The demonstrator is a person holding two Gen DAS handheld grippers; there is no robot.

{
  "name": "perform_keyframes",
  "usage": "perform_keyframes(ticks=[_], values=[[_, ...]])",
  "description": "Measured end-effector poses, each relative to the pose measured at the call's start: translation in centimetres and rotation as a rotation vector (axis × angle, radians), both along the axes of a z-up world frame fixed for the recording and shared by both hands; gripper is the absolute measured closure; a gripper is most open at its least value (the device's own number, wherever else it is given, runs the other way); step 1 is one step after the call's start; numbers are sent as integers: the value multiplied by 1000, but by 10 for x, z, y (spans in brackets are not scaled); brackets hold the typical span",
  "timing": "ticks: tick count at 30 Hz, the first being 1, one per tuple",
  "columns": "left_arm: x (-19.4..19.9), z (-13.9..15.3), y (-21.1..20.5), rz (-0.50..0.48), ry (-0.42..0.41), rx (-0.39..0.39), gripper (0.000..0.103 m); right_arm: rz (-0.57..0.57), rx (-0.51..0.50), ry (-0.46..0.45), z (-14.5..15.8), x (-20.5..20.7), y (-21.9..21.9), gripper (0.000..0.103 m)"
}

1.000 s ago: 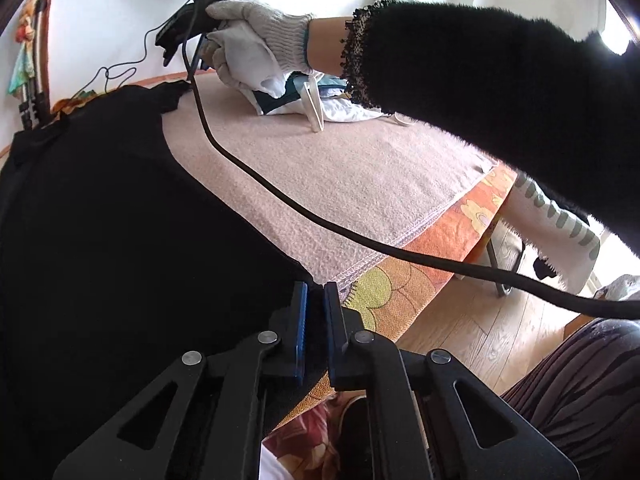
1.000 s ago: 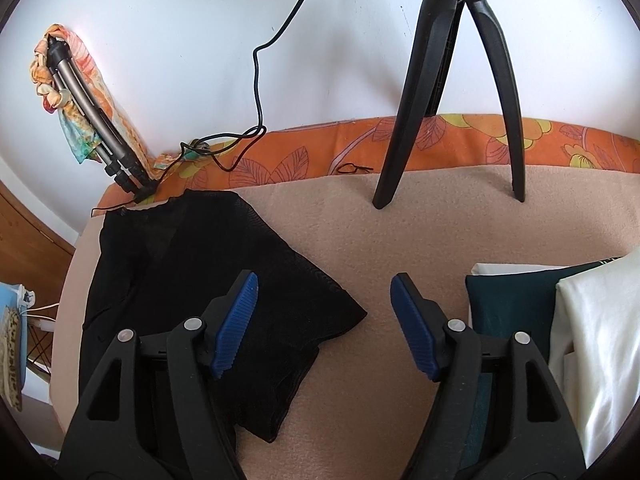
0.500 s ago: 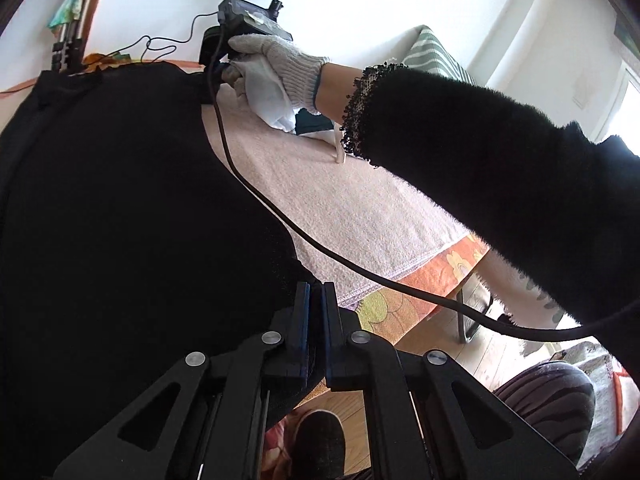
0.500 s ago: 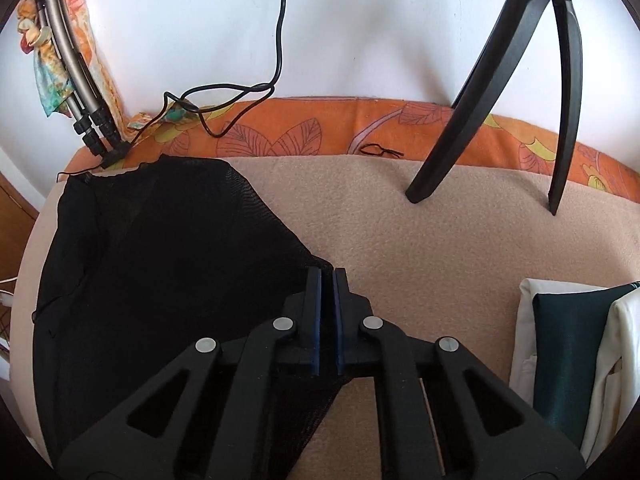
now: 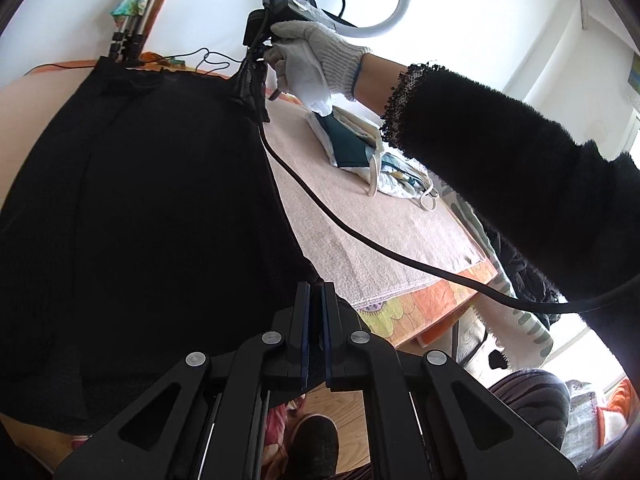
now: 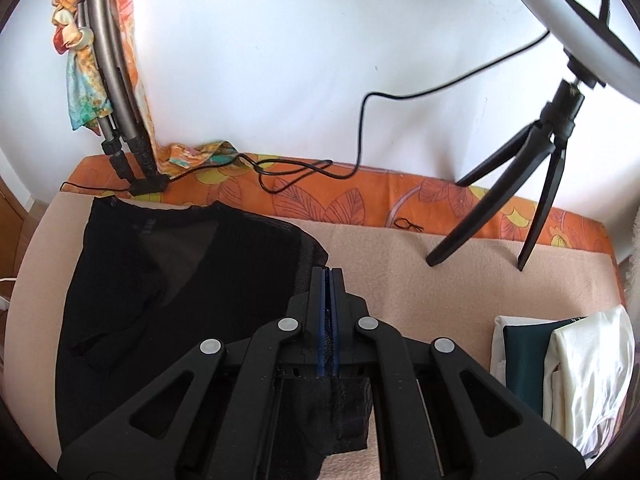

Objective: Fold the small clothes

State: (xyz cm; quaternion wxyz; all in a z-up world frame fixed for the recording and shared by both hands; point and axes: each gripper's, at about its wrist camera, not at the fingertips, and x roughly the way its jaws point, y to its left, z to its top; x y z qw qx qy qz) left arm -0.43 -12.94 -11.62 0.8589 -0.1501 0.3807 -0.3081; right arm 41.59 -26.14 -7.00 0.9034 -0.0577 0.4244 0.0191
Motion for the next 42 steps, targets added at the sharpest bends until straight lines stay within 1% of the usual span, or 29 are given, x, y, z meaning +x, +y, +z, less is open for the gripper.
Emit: perform_keyframes(ticks=[5, 10, 16, 19, 20, 24, 27, 31, 33, 35, 36, 38, 39, 40, 41, 42], values=[[-4, -1, 25, 52, 11, -14, 99, 29, -32, -20, 12, 1, 48, 101], [-7, -6, 53, 107, 24, -16, 99, 66, -100, -22, 12, 3, 96, 101], [-13, -11, 71, 142, 36, -29, 99, 92, -157, -18, 2, 6, 142, 101], [-14, -14, 75, 159, 48, -27, 99, 114, -184, -13, -6, 8, 163, 101], [-14, -15, 76, 177, 57, -13, 99, 118, -196, -11, -10, 9, 169, 101], [-15, -18, 83, 191, 64, -13, 99, 135, -213, -2, -22, 10, 190, 101], [-16, -17, 85, 201, 55, -5, 99, 141, -216, 5, -29, 14, 201, 101], [-18, -21, 88, 205, 64, -6, 99, 154, -197, 19, -35, 16, 211, 101], [-18, -22, 90, 205, 66, -5, 99, 166, -172, 28, -37, 16, 216, 101], [-19, -22, 91, 206, 65, 1, 99, 190, -128, 57, -38, 17, 219, 101], [-20, -21, 91, 206, 60, 4, 98, 197, -108, 70, -37, 16, 220, 99], [-22, -18, 91, 203, 55, 21, 87, 214, -82, 67, -32, 11, 221, 80], [-23, -17, 91, 199, 54, 31, 79, 217, -82, 47, -27, 6, 220, 55], [-26, -15, 93, 195, 44, 33, 75, 220, -80, 21, -20, 0, 219, 41], [-28, -13, 93, 192, 32, 36, 73, 223, -75, -4, -13, -6, 217, 40], [-30, -10, 94, 189, 29, 45, 66, 231, -63, -17, -6, -12, 213, 40]])
